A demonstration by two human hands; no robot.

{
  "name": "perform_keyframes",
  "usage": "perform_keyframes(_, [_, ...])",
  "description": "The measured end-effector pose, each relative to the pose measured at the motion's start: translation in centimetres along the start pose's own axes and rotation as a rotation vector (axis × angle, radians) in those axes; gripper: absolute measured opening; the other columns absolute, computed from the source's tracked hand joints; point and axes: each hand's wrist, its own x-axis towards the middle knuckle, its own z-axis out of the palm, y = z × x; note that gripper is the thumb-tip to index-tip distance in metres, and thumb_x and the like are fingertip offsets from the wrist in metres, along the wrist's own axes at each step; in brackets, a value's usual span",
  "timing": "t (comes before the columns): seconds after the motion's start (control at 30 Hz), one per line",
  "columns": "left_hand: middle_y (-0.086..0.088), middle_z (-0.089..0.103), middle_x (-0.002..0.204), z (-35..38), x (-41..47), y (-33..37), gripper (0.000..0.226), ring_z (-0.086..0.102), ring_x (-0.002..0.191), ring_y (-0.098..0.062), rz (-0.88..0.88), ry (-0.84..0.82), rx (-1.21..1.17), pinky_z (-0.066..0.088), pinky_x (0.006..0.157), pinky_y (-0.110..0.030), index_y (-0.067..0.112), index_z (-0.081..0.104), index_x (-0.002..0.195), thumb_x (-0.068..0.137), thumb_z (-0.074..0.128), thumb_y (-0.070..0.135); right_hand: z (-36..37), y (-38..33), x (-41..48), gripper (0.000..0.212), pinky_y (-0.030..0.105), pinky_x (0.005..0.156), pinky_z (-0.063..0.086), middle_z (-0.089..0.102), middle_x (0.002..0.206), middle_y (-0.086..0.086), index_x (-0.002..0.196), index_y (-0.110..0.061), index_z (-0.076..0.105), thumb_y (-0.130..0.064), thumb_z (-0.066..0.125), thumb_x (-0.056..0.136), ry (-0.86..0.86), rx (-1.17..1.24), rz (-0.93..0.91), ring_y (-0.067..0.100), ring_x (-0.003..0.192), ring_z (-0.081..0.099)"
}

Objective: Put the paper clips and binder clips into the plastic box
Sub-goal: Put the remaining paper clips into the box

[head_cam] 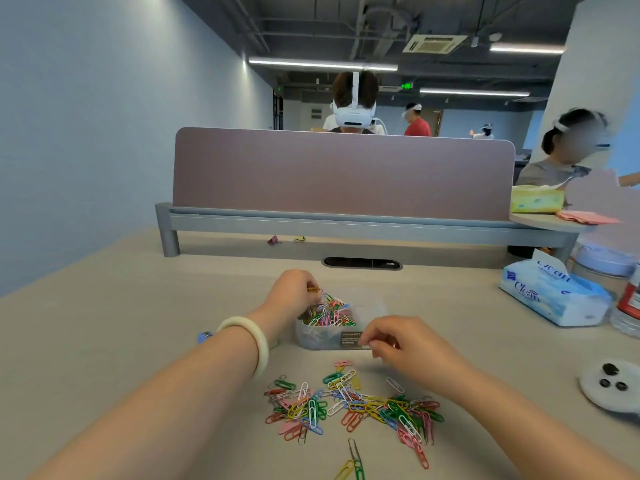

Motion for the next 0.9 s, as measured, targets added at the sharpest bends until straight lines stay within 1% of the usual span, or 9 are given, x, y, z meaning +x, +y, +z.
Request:
perform_keyframes(0.1, [-0.012,0.066,0.107,-0.2,1.1,0.0,0.030,0.059,0.099,-0.027,0.015,-0.067,0.077,0.047,0.088,-0.036,0.006,0.064,0.103,0.077,0.070,0.019,-0.2,1.0,-1.4,0.016,0.009,0.064,0.040,0.054,0.083,-0.018,0.099,-0.027,0.064,-0.022,0.052,0.089,-0.019,-0.034,0.042,-0.001,0.073,0.051])
perform_keyframes(0.27, [-0.014,0.071,0.098,-1.0,1.8,-0.5,0.019,0.062,0.090,-0.027,0.142,-0.183,0.215,0.044,0.078,-0.030,0.004,0.070,0.092,0.083,0.061,0.018,-1.1,2.6,-3.6,0.022,0.013,0.059,0.038,0.051,0.072,-0.012,0.110,-0.029,0.057,-0.034,0.054,0.089,-0.099,-0.075,0.182,0.001,0.063,0.047])
perform_keyframes(0.4, [-0.018,0.066,0.110,-0.7,1.2,-0.7,0.027,0.058,0.102,-0.031,0.247,-0.225,0.318,0.046,0.086,-0.035,0.001,0.065,0.102,0.090,0.043,0.011,-1.1,2.8,-5.3,0.029,0.015,0.057,0.036,0.050,0.068,-0.011,0.112,-0.030,0.055,-0.043,0.055,0.086,-0.158,-0.058,0.251,0.001,0.062,0.047])
perform_keyframes(0.5, [-0.008,0.054,0.134,-1.3,0.4,-0.9,0.036,0.048,0.122,-0.026,0.270,-0.249,0.322,0.038,0.100,-0.033,0.014,0.051,0.126,0.094,0.036,0.013,-0.7,2.5,-5.7,0.034,0.014,0.060,0.035,0.048,0.073,-0.014,0.113,-0.030,0.054,-0.050,0.051,0.086,-0.180,-0.109,0.257,0.001,0.068,0.046])
perform_keyframes(0.63, [-0.002,0.055,0.133,-3.1,-1.9,-0.8,0.038,0.053,0.116,-0.019,0.337,-0.153,0.236,0.040,0.099,-0.034,0.023,0.045,0.131,0.094,0.040,0.018,0.6,0.8,-5.2,0.035,0.014,0.070,0.038,0.051,0.088,-0.016,0.116,-0.027,0.055,-0.048,0.048,0.088,-0.196,-0.098,0.158,0.002,0.079,0.047])
perform_keyframes(0.7, [0.002,0.060,0.123,-3.9,-3.9,-0.7,0.035,0.057,0.103,-0.012,0.411,-0.109,0.189,0.045,0.095,-0.032,0.025,0.049,0.127,0.092,0.046,0.027,1.3,0.0,-4.8,0.034,0.016,0.079,0.040,0.057,0.102,-0.009,0.119,-0.027,0.055,-0.044,0.049,0.089,-0.223,-0.031,0.097,0.004,0.088,0.050])
perform_keyframes(0.77, [0.007,0.063,0.112,-4.5,-6.3,-1.0,0.042,0.056,0.089,-0.001,0.491,-0.193,0.149,0.046,0.084,-0.018,0.028,0.054,0.120,0.083,0.051,0.048,1.2,-0.3,-4.6,0.030,0.014,0.075,0.042,0.059,0.096,-0.005,0.118,-0.028,0.055,-0.037,0.051,0.090,-0.226,0.168,0.099,0.003,0.080,0.053])
perform_keyframes(0.83, [0.019,0.056,0.107,-5.0,-9.1,-1.7,0.071,0.052,0.083,0.007,0.497,-0.369,0.119,0.038,0.073,-0.004,0.034,0.055,0.118,0.062,0.046,0.077,0.2,0.2,-4.7,0.031,0.014,0.071,0.043,0.058,0.089,-0.005,0.117,-0.033,0.054,-0.036,0.058,0.086,-0.195,0.261,0.110,0.001,0.074,0.053])
perform_keyframes(0.9, [0.028,0.045,0.108,-5.3,-11.3,-2.8,0.092,0.046,0.088,0.011,0.444,-0.525,0.179,0.037,0.079,-0.006,0.039,0.047,0.124,0.047,0.043,0.089,-1.2,1.3,-5.3,0.046,0.017,0.070,0.043,0.055,0.085,-0.008,0.119,-0.039,0.048,-0.038,0.068,0.077,-0.220,0.205,0.132,0.001,0.071,0.050])
